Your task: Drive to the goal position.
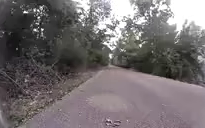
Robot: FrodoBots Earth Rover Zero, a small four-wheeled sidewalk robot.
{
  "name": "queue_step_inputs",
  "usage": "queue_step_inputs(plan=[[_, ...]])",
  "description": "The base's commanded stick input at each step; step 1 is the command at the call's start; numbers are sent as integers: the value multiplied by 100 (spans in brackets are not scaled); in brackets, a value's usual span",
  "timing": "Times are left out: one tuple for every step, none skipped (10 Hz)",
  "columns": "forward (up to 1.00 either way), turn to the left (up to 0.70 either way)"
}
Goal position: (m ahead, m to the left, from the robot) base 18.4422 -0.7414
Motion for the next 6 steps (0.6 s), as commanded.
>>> queue_step_inputs(plan=[[70,0],[70,0],[70,0],[70,0],[70,0],[70,0]])
